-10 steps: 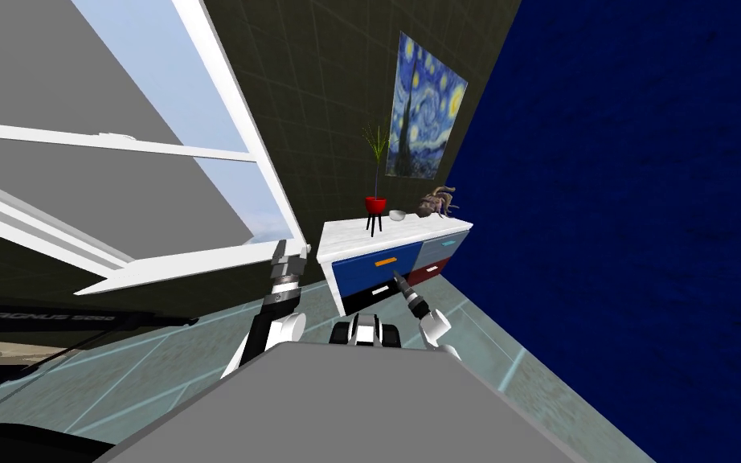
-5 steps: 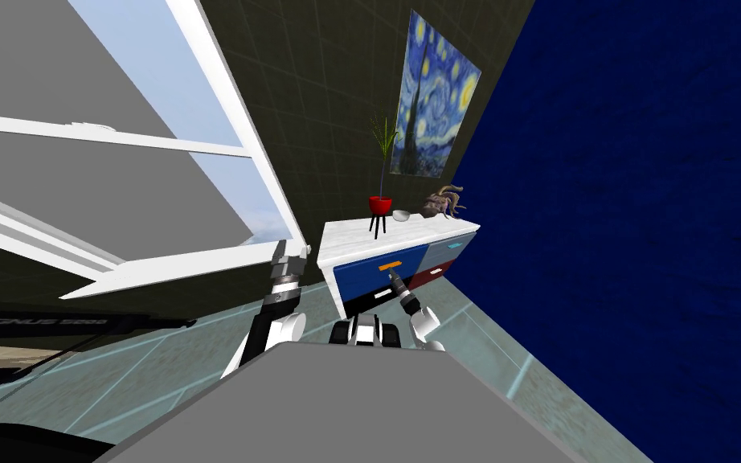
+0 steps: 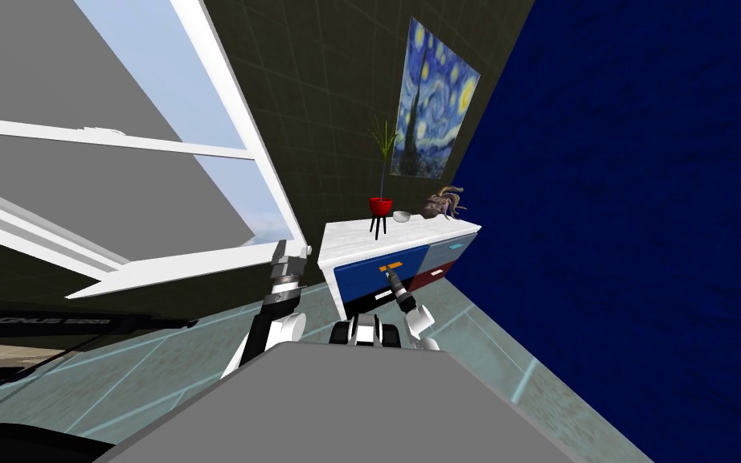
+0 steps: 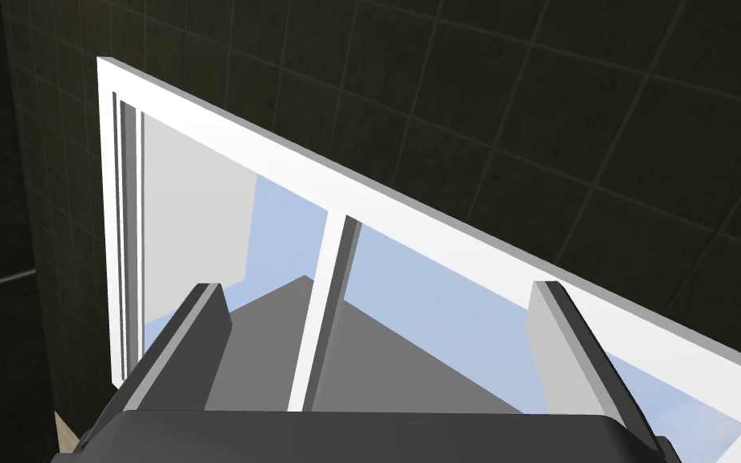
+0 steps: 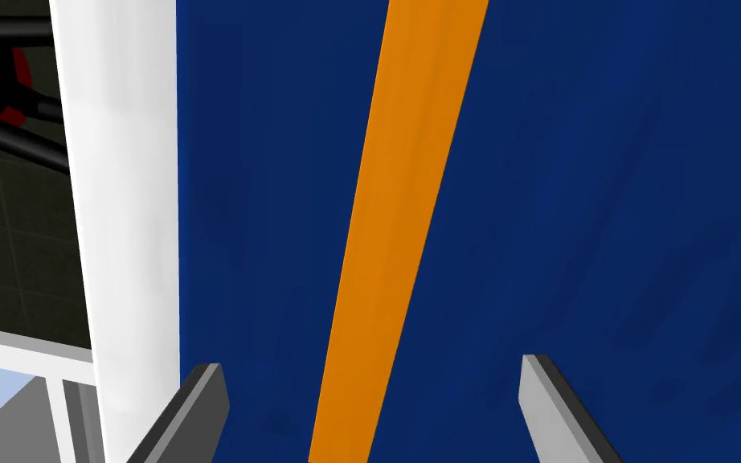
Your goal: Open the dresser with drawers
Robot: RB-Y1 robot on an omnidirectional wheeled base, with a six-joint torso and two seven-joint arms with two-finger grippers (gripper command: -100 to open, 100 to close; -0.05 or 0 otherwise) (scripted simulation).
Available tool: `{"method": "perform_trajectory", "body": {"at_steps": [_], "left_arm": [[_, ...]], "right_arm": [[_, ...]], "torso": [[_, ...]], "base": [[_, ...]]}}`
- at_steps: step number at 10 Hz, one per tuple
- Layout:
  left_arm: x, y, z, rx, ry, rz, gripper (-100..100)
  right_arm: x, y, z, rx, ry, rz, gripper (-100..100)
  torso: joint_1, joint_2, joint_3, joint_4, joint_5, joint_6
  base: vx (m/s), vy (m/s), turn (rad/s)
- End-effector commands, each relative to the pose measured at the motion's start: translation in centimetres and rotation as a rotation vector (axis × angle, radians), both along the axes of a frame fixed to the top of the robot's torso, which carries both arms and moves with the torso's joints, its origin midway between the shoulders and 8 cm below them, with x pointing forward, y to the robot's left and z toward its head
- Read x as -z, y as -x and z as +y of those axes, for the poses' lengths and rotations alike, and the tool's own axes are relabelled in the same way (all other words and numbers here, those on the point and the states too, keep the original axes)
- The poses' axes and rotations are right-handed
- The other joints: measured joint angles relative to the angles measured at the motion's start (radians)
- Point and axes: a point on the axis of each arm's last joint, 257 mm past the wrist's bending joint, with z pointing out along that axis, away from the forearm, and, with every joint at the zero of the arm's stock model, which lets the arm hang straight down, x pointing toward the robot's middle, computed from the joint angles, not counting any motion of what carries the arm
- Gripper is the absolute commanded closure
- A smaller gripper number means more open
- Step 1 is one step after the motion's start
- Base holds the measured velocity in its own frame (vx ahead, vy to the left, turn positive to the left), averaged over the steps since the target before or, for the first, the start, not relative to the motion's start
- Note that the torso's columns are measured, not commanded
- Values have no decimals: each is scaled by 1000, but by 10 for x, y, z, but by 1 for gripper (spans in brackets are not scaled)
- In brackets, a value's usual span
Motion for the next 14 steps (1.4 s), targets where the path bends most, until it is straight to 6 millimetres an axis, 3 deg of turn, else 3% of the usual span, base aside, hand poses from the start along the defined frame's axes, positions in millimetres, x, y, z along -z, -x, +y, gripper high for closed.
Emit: {"method": "perform_trajectory", "body": {"at_steps": [1,6,7,11,14], "left_arm": [[0,0,0,0,0,0,0],[0,0,0,0,0,0,0],[0,0,0,0,0,0,0],[0,0,0,0,0,0,0],[0,0,0,0,0,0,0]], "right_arm": [[-2,0,-1,-2,0,-1,100],[-6,-1,-4,-6,0,-4,100],[-2,0,-19,-10,43,-2,-100],[3,1,-42,-13,103,1,-100],[5,0,-43,-6,93,8,-100]], "torso": [[-1,2,1,1,0,0],[1,1,1,1,0,0],[2,-4,-2,-1,0,0],[0,1,1,0,0,0],[3,-2,-1,0,1,0]], "base": [[-104,-31,-23],[-159,-50,-9],[-12,0,4],[26,18,4],[117,86,22]]}}
